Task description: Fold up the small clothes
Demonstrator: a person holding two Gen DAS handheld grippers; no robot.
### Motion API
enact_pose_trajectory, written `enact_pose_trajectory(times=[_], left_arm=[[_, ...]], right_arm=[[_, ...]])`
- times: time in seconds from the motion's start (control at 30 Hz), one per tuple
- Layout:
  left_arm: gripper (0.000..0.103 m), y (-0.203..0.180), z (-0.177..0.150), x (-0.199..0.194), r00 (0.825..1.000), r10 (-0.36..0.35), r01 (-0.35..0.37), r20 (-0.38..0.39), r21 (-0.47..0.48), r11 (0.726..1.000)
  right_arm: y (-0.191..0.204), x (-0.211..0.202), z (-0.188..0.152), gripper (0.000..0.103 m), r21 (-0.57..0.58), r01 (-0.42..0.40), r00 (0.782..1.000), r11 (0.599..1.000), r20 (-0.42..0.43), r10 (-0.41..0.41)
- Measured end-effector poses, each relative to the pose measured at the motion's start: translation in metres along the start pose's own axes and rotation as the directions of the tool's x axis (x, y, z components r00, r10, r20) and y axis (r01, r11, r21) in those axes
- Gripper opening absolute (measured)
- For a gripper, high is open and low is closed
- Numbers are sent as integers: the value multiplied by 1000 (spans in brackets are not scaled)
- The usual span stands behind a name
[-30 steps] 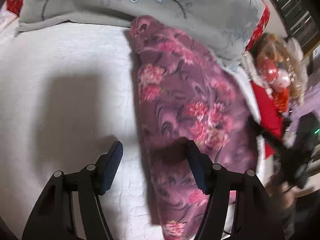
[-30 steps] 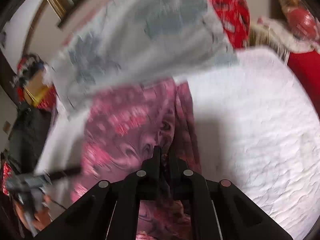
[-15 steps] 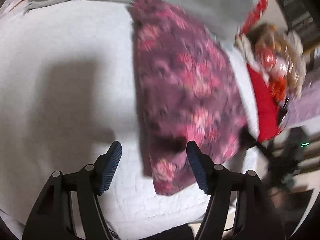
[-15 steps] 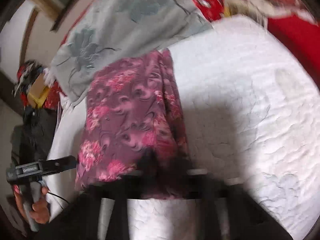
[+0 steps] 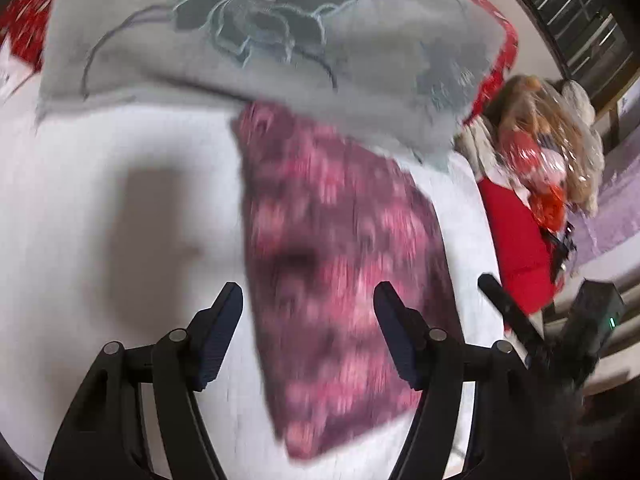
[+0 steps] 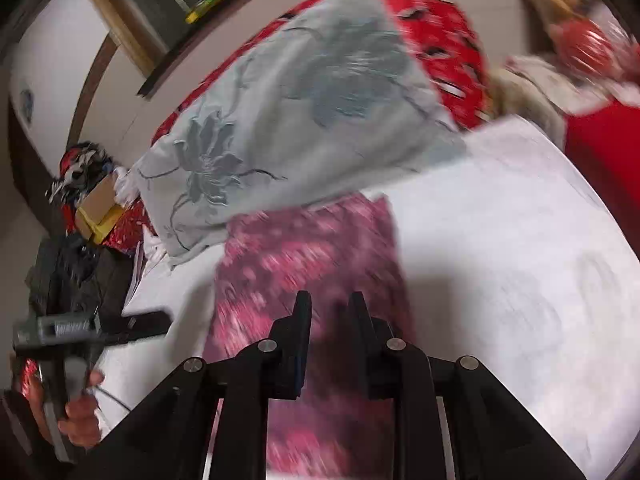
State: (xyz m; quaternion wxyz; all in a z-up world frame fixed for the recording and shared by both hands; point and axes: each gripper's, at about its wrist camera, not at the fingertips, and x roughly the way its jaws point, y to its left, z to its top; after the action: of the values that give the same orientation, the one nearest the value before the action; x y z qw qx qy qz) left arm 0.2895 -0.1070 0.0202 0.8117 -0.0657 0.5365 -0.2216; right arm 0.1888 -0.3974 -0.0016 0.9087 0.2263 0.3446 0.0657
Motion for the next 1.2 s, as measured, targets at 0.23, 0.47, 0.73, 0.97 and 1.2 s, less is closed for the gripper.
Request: enact_pose_trajectory(times=[0.23, 0.47, 0.73, 0.97, 1.2], left_arm=[[81, 22, 21, 90, 986, 89, -95, -140, -39, 995], [81, 23, 42, 54, 1000, 0, 0, 4, -70, 998], [90, 15, 59, 87, 990, 108, -104, -87, 45, 994], [90, 56, 40, 46, 995, -94, 88, -37, -125, 988], [93, 25, 13, 78, 942, -299, 279, -154, -135, 951]], right_arm=[[-18, 70, -7, 20, 15, 100, 986, 995, -134, -97], [-11, 67, 45, 24, 22, 27, 1000, 999, -7, -27], [-20, 104, 44, 33, -27, 169, 971, 985, -166, -172], [-74, 62, 28, 70, 151, 57, 983, 987, -182, -28], [-59, 85, -2, 70, 206, -195, 930, 959, -272, 247]])
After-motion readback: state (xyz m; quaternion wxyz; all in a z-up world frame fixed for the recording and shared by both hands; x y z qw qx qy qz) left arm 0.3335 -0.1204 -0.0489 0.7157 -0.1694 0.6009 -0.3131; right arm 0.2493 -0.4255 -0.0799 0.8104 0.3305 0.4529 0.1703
